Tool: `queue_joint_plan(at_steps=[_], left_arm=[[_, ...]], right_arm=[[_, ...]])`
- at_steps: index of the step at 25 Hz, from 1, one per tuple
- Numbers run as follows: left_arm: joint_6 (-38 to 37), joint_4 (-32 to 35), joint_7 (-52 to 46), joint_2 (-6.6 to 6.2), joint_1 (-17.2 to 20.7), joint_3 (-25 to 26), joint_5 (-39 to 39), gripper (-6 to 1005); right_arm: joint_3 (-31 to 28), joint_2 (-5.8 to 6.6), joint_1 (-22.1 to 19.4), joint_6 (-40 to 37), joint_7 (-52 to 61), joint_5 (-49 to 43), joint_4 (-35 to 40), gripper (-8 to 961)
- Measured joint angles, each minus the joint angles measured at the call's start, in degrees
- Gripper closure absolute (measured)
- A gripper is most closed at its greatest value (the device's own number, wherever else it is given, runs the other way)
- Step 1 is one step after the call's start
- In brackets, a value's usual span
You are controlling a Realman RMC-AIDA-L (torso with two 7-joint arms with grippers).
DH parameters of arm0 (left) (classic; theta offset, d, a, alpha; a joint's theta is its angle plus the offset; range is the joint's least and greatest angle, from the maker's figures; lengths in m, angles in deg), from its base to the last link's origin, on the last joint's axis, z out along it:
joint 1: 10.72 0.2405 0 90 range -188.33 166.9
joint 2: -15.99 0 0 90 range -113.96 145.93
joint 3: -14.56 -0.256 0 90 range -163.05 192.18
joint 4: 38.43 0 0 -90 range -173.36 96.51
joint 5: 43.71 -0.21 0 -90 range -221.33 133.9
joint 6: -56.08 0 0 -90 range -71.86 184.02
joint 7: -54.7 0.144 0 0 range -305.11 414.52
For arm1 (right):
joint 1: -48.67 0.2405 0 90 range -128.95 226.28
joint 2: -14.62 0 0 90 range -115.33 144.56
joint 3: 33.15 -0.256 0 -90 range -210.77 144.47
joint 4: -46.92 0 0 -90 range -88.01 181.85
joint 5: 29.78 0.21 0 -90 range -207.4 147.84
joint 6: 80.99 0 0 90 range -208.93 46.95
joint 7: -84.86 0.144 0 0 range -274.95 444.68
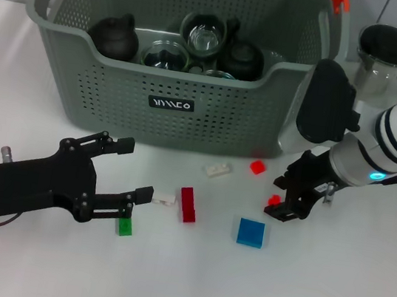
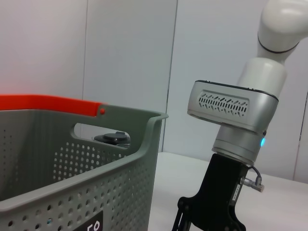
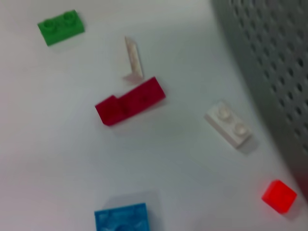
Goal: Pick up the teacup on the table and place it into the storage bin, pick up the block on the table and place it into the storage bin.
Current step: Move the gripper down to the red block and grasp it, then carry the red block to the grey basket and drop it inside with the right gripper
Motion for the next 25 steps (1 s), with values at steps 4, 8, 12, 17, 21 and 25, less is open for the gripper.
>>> queue_joint_plan(at_steps=[4,8,12,17,21,25], left_arm=[[0.0,0.0,0.0,0.0,0.0,0.0,0.0,130],[0.0,0.0,0.0,0.0,0.0,0.0,0.0,130],[0.0,0.0,0.0,0.0,0.1,0.0,0.0,130],[0.0,0.0,0.0,0.0,0.1,0.2,0.0,130],[-0.3,0.2,0.0,-0.08,0.5,0.4,0.0,130],[-0.4,0.3,0.0,-0.09,0.8,0.5,-0.1,130]], right_arm=[[1.1,0.0,0.0,0.6,0.0,0.7,-0.1,483],[2.7,0.0,0.0,0.6,0.3,1.1,-0.2,500],[3.9,0.14,0.1,0.4,1.4,1.7,0.1,518],[3.4,0.43,-0.7,-2.3,1.9,2.0,2.9,715],[1.0,0.56,-4.1,-10.5,3.8,2.2,12.3,701],[-2.5,0.58,-7.5,-21.7,6.9,3.1,26.4,688]])
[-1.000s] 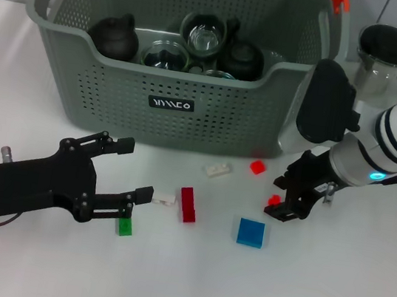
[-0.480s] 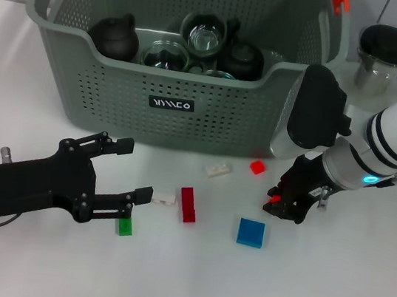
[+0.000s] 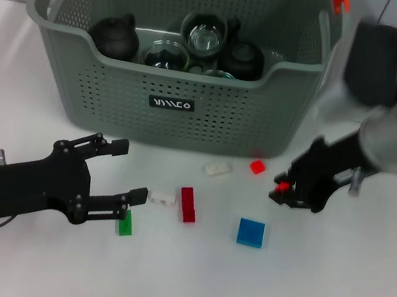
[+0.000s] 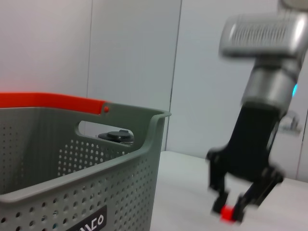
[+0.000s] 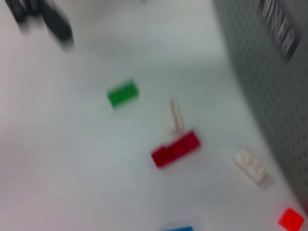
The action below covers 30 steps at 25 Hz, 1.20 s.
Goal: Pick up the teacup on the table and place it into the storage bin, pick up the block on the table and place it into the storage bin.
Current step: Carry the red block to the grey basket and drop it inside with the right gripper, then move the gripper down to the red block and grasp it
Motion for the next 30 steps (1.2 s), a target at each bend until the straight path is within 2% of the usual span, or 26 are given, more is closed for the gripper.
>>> queue_joint_plan(at_steps=[2,5,9,11,13,17,21,24,30], left_arm=[[-0.1,0.0,0.0,0.0,0.1,0.0,0.0,130],[-0.1,0.0,0.0,-0.01,-0.1,0.1,0.0,130],[-0.1,0.0,0.0,-0.01,-0.4,0.0,-0.1,130],[-0.2,0.0,0.0,-0.07,-0.5,0.0,-0.1,130],[-0.2,0.0,0.0,-0.13,-0.6,0.0,-0.1,130],[-0.3,0.0,0.0,-0.17,-0.6,0.0,-0.1,130],[-0.3,0.0,0.0,-0.18,-0.6,0.0,-0.1,130],[-0.3,-0.1,0.0,-0.18,-0.6,0.0,-0.1,130],[-0.3,-0.1,-0.1,-0.18,-0.6,0.0,-0.1,130]], right_arm=[[-2.6,0.02,-1.1,-6.0,2.1,3.2,7.9,681],[-8.0,0.07,-1.1,-11.1,4.2,11.2,17.1,671],[-17.2,0.16,1.0,-9.1,6.3,22.8,22.9,658],[-20.6,0.3,2.8,-4.4,7.6,24.1,22.2,651],[-22.5,0.95,4.8,2.1,9.1,22.4,19.4,644],[-22.3,2.75,8.2,12.3,10.8,15.2,11.2,631],[-22.3,4.05,10.9,16.3,10.6,10.7,2.6,617],[-22.0,4.06,11.5,17.5,10.5,8.6,0.7,607],[-21.9,3.06,10.2,16.7,10.4,8.0,4.5,474]])
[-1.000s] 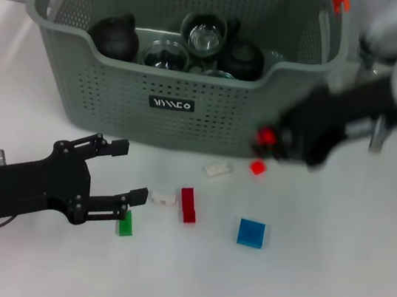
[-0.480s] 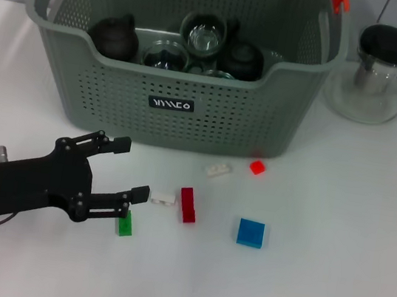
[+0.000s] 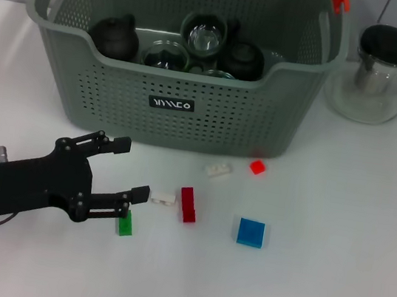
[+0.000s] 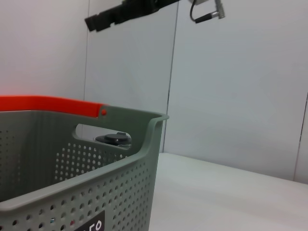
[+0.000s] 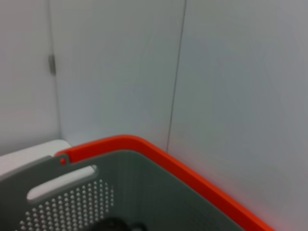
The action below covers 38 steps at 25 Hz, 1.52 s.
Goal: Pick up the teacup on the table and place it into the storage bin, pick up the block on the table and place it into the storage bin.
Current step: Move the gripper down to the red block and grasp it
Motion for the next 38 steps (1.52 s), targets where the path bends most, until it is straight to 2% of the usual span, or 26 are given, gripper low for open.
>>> queue_joint_plan(at_steps=[3,5,6,7,8,11,13,15,18,20,21,22,25,26,27,31,38], left_arm=[[0.0,0.0,0.0,0.0,-0.1,0.0,0.0,130],[0.0,0.0,0.0,0.0,0.0,0.0,0.0,130],[0.0,0.0,0.0,0.0,0.0,0.0,0.0,130],[0.0,0.0,0.0,0.0,0.0,0.0,0.0,130],[0.0,0.1,0.0,0.0,0.1,0.0,0.0,130],[0.0,0.2,0.1,0.0,0.2,0.0,0.0,130],[0.0,0.2,0.1,-0.03,0.2,0.0,0.0,130],[0.2,0.2,0.2,-0.06,0.1,0.0,0.0,130],[0.4,0.1,0.7,-0.08,-0.1,0.0,0.0,130],[0.5,0.1,0.8,-0.14,-0.2,-0.1,0.0,130],[0.5,0.0,0.8,-0.14,-0.2,-0.2,0.0,130],[0.5,0.0,0.8,-0.15,-0.3,-0.2,0.0,130],[0.5,-0.1,0.8,-0.16,-0.3,-0.1,-0.1,130],[0.6,-0.1,0.8,-0.15,-0.3,-0.1,-0.1,130],[0.6,-0.1,0.8,-0.09,-0.2,-0.1,-0.2,130],[0.7,-0.5,0.8,0.0,-0.2,-0.1,-0.2,130],[1.3,-1.2,0.7,0.06,0.0,0.0,0.1,130]], right_arm=[[-0.2,-0.22,-2.2,-5.3,-2.4,5.6,3.5,408],[-0.4,0.04,-4.1,-12.4,-4.9,11.9,5.0,364],[-0.5,0.67,-5.9,-20.8,-6.0,17.6,6.0,327],[-0.5,0.67,-5.9,-20.8,-6.0,17.6,6.0,291],[-0.5,0.95,-6.7,-24.9,-5.9,19.3,6.3,254],[0.4,1.23,-8.3,-34.9,-4.5,18.8,6.1,145],[2.2,0.86,-9.0,-39.9,-3.8,14.6,5.6,106],[6.2,0.19,-10.1,-41.8,-3.9,9.3,5.5,67],[12.9,-1.11,-12.0,-42.1,-5.1,3.6,5.3,50],[16.7,-2.46,-12.4,-41.6,-6.4,0.2,4.3,52],[20.6,-3.26,-12.6,-40.0,-7.2,-1.3,2.5,53],[20.6,-3.26,-12.6,-40.0,-7.2,-1.3,2.5,53],[27.6,-3.33,-12.7,-35.7,-7.1,-0.8,-0.5,54],[31.8,-3.34,-12.7,-32.5,-7.1,-0.5,-1.7,54],[31.8,-3.34,-12.7,-32.5,-7.1,-0.5,-1.7,54],[39.7,-3.3,-12.7,-26.4,-7.0,-0.6,-2.2,53],[47.2,-3.29,-12.4,-22.1,-7.1,-2.7,-2.5,54]])
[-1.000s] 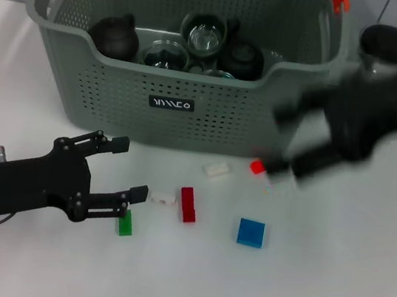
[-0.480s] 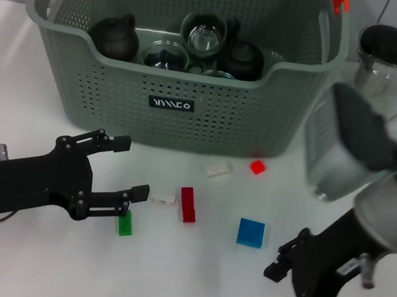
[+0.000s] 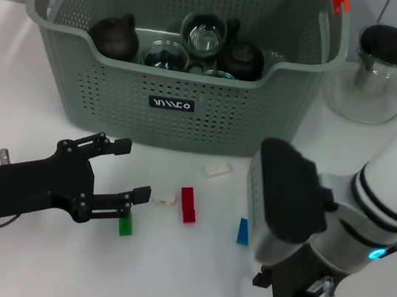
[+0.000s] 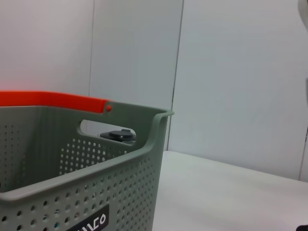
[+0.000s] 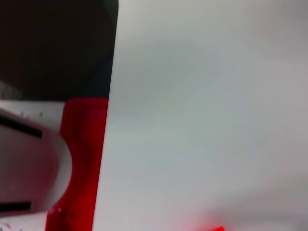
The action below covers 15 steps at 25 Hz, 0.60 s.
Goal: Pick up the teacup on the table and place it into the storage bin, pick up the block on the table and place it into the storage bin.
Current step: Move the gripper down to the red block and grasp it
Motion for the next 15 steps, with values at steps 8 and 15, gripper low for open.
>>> queue_joint_plan(at_steps=[8,15], left_arm=[[0.3,-0.3,-0.3,0.12,0.1,0.3,0.1,130],[0.3,-0.3,-0.3,0.12,0.0,0.8,0.1,130]], right_arm=[[3.5,-0.14,0.8,0.8,0.2,-0.8,0.0,53],[6.3,-0.32,0.8,1.7,0.7,-0.8,0.0,54]])
